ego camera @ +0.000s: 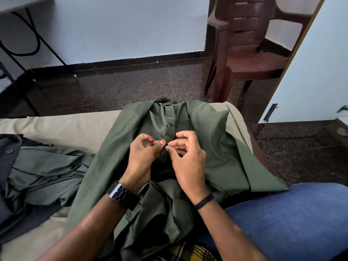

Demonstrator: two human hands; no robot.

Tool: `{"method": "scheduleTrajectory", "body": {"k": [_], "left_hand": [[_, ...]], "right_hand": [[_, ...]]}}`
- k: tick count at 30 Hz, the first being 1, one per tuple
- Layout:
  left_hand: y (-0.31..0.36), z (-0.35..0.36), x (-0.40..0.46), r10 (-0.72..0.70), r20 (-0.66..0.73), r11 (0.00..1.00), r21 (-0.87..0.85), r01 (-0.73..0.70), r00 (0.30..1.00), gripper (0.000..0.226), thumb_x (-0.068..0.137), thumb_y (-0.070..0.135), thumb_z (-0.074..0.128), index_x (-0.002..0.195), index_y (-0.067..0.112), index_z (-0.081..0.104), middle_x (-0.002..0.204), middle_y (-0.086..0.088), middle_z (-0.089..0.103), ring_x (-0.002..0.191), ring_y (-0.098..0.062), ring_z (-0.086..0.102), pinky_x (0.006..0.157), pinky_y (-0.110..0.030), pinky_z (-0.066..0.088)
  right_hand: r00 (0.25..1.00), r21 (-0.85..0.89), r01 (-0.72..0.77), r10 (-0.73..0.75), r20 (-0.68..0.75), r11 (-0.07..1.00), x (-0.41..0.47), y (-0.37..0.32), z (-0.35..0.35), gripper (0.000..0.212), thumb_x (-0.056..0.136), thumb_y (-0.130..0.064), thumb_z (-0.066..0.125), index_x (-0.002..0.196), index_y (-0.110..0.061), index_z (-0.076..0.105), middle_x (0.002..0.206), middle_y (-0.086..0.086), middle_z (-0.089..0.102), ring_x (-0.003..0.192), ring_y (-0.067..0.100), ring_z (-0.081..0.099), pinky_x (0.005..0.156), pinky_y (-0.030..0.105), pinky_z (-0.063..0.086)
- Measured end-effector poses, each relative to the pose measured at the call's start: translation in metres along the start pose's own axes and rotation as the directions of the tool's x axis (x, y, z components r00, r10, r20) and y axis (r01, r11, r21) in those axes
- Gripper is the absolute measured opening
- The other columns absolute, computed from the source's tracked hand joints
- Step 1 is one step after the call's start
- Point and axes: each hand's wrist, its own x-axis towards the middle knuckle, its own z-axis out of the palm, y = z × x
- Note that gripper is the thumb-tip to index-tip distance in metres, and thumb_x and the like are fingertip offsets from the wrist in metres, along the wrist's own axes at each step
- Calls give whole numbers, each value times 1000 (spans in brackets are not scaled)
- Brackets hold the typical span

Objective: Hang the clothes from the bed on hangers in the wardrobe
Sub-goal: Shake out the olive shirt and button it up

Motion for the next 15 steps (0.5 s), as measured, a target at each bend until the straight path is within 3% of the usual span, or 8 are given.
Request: {"method": "scheduleTrajectory", "body": {"k": [5,7,9,15], "left_hand": [[-9,-1,-1,27,-71,999,-34,-29,997,33,86,-4,63,93,16,38,81,-8,68,65,-9,67,59,-17,53],[-11,0,-2,51,-81,998,-16,-53,995,34,86,-4,63,94,17,38,81,-8,68,68,-12,65,66,-22,53],[-12,0,-1,94,-75,995,48,-91,993,33,87,-5,62,92,17,37,79,-9,67,70,-18,61,73,-31,51],[-18,-2,3,141,11,977,157,-141,990,33,91,-11,51,79,16,36,68,-8,58,66,-19,50,64,-31,42]], "right_hand": [[996,62,-89,87,38,994,6,1,-4,35,77,1,74,96,-20,53,78,-4,70,70,3,66,71,17,53],[992,92,-122,118,48,988,7,1,-5,35,77,0,75,96,-20,54,77,-5,70,68,2,65,68,13,51],[990,99,-136,132,39,986,6,0,-5,33,77,-4,77,97,-18,55,75,-6,70,66,0,64,65,9,48],[978,7,-196,195,69,981,9,-2,-6,31,77,-7,73,96,-21,53,73,-6,69,65,0,63,63,6,43]]}}
